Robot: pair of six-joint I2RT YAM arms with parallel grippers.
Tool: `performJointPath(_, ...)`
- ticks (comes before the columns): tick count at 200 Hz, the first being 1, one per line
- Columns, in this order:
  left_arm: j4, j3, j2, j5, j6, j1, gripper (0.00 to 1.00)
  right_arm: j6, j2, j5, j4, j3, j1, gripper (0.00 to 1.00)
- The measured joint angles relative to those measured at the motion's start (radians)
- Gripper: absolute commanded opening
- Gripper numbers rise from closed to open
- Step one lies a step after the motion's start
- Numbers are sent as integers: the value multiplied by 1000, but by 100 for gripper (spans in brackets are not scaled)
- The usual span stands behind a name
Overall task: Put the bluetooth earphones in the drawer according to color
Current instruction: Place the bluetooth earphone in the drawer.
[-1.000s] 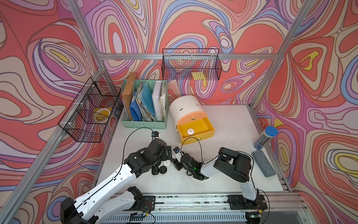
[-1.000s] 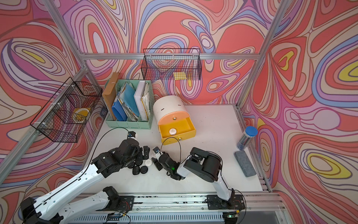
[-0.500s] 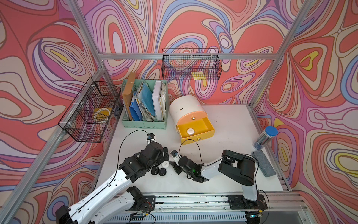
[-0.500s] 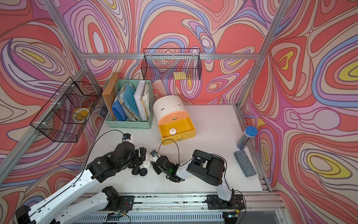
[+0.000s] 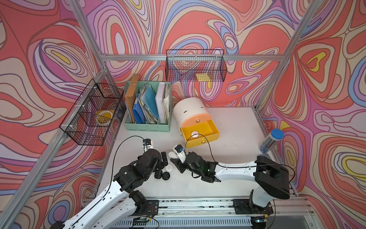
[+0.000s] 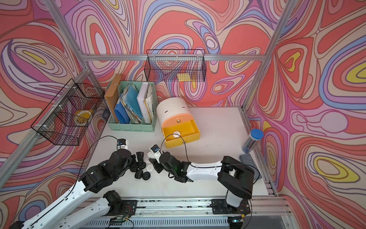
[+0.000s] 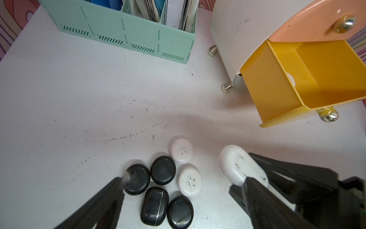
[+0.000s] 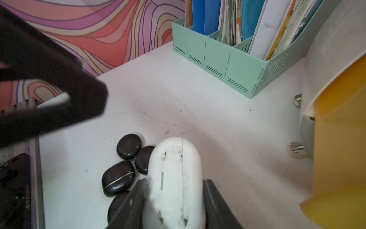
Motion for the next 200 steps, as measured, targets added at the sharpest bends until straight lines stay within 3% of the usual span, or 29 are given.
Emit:
performJointPath(74,12,-44,44,11,-14,2,99,-45,-109,107,-240,126,-29,33)
performJointPath(200,93,-57,162,47,-14,2,99,-35,-214,96,-467,145,-391,35)
